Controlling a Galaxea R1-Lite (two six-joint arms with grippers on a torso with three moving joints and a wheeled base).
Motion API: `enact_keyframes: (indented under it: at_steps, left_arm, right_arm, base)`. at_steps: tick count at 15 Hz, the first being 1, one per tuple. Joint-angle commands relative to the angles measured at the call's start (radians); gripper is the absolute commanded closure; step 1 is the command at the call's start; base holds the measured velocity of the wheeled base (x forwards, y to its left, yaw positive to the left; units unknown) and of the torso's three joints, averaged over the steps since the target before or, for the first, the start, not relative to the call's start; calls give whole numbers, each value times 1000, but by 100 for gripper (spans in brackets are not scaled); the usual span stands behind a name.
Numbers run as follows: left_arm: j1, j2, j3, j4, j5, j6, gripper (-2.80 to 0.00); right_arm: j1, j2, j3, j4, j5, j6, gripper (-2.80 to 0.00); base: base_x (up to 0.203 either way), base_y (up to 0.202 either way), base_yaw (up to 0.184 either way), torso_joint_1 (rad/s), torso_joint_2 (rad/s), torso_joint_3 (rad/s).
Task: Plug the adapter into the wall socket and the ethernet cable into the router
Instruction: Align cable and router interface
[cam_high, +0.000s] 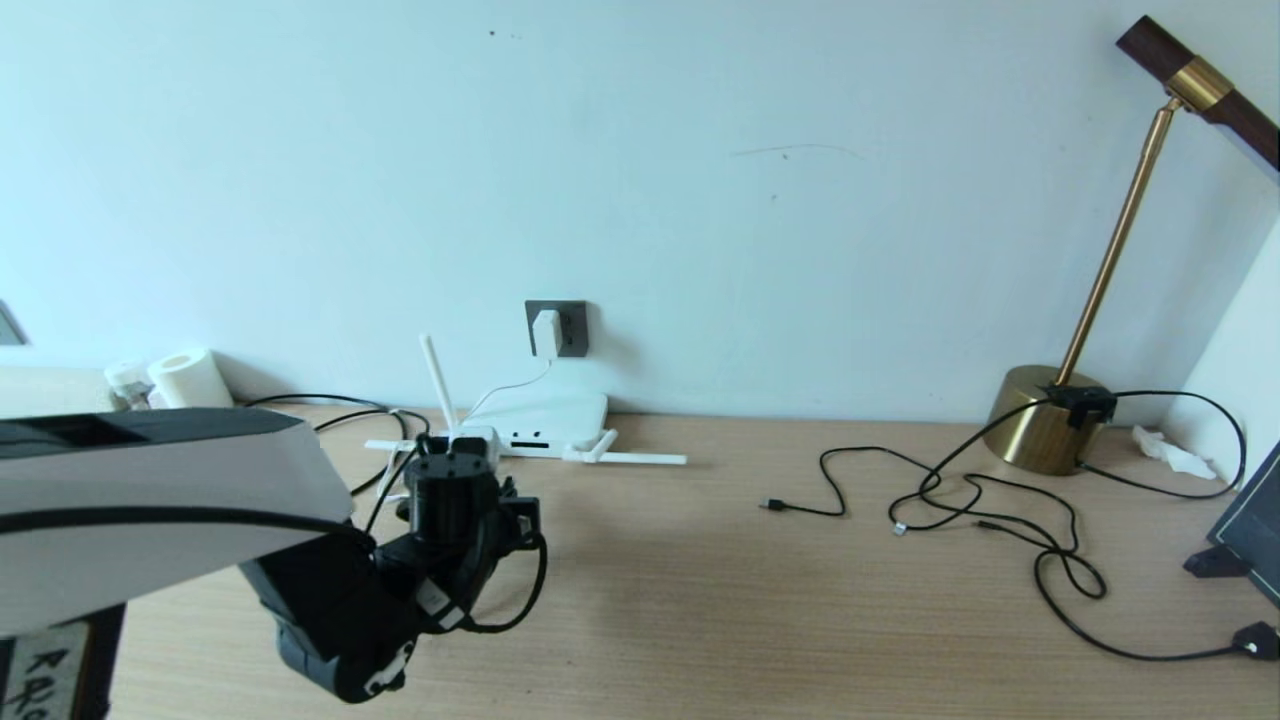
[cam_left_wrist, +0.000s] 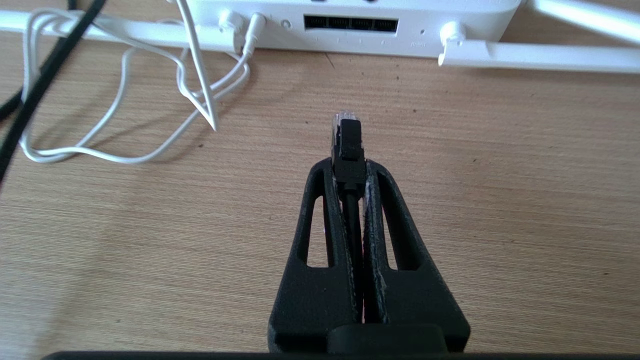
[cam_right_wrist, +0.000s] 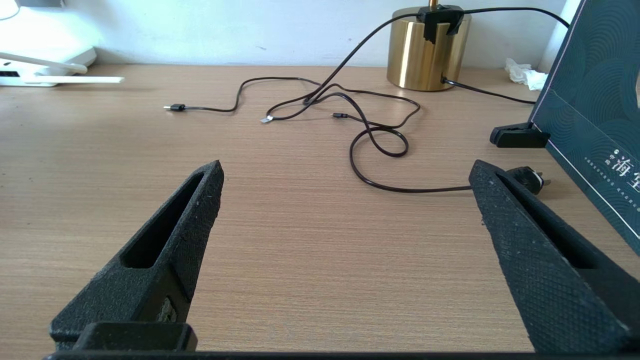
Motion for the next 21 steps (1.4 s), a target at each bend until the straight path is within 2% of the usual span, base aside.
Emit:
enact_keyframes:
  at_steps: [1, 3, 9, 21]
  left_arm:
    - [0, 25, -19, -12, -2, -12, 0]
    - [0, 29, -36, -13, -47, -9, 0]
    - [14, 39, -39, -19, -114, -11, 0]
    - [15, 37, -39, -19, -117, -6, 0]
  right_arm:
    - [1, 0, 11, -1, 0, 0, -280]
    - [1, 0, 11, -1, 0, 0, -280]
    - [1, 0, 11, -1, 0, 0, -280]
    - [0, 0, 11, -1, 0, 0, -280]
  base:
    - [0, 0, 0, 0, 0, 0]
    - [0, 0, 0, 0, 0, 0]
    - [0, 0, 0, 0, 0, 0]
    - [0, 0, 0, 0, 0, 0]
